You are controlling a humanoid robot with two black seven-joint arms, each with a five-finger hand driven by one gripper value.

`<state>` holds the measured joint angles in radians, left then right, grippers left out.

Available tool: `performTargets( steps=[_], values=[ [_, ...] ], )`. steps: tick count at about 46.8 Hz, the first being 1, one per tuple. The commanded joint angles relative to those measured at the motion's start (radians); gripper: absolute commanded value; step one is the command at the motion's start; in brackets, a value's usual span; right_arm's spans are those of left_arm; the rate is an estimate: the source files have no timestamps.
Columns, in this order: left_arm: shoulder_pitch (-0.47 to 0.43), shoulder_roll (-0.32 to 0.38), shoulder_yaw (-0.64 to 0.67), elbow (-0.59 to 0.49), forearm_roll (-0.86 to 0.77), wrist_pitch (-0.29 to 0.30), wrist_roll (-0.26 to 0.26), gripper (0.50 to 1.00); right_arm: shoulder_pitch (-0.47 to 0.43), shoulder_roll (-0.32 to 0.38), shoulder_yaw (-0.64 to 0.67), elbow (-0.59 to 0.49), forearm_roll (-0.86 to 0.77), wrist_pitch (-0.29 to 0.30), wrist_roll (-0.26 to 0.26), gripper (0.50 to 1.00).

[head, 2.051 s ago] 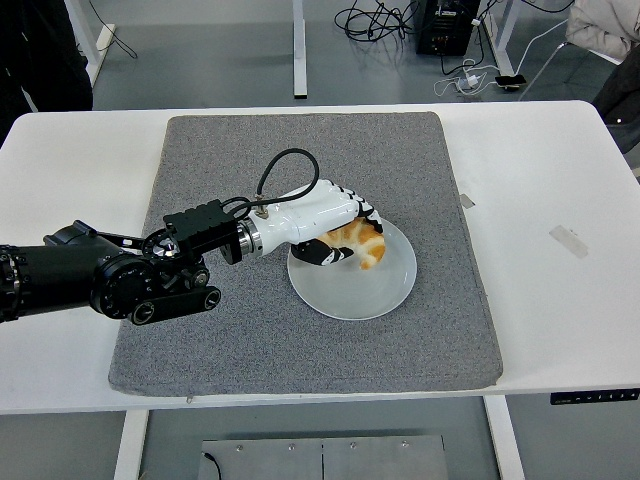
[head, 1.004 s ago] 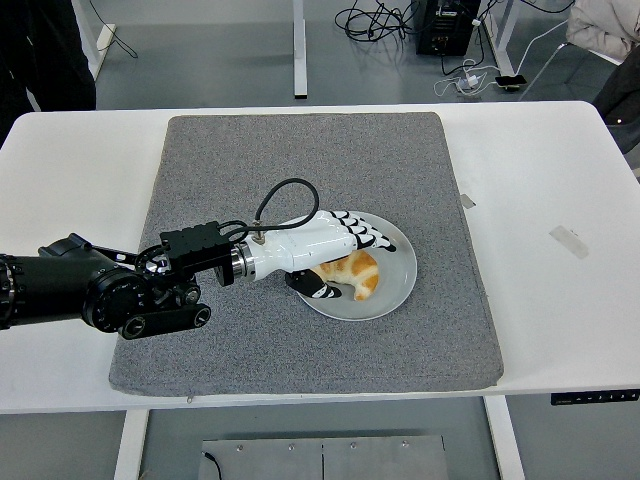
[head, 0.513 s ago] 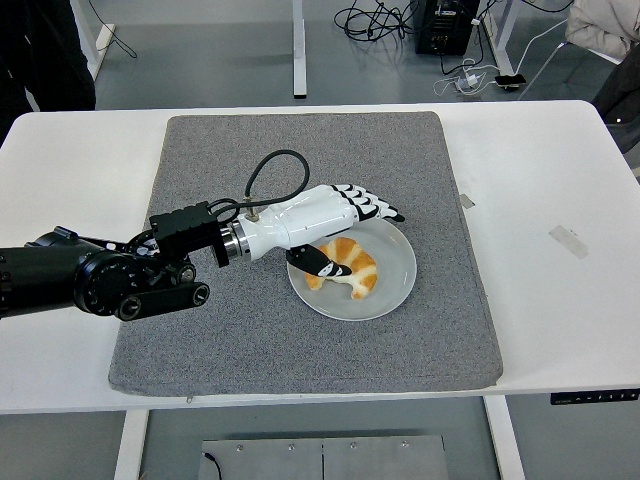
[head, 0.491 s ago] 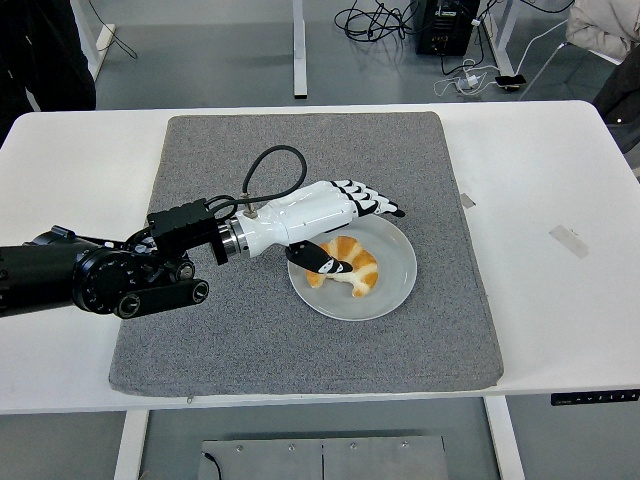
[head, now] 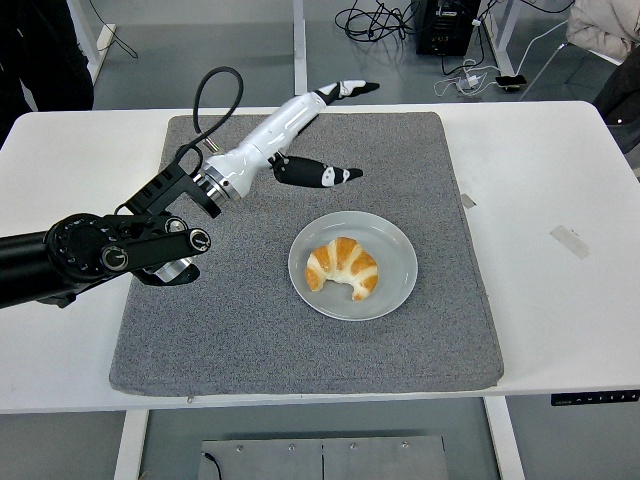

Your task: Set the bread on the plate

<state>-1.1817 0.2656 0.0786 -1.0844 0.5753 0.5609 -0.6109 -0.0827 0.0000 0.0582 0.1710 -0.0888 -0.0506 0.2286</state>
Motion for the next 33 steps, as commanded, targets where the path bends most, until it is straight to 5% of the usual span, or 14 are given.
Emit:
performTargets(
  steps=[1, 24, 33],
  values=[
    [0.01, 0.018, -0.06, 0.001, -0.092, -0.016, 0.0, 0.893, 0.0, 0.0, 0.0, -0.001, 0.0, 0.0, 0.0, 1.0],
    [0.25, 0.078, -0.462, 0.021, -0.278, -0.136, 0.0, 0.893, 0.0, 0.0, 0.0, 0.001, 0.0, 0.0, 0.0, 1.0],
    [0.333, 0.055, -0.643, 0.153, -0.386, -0.242, 0.0, 0.893, 0.0, 0.0, 0.0, -0.001, 0.0, 0.0, 0.0, 1.0]
  ],
)
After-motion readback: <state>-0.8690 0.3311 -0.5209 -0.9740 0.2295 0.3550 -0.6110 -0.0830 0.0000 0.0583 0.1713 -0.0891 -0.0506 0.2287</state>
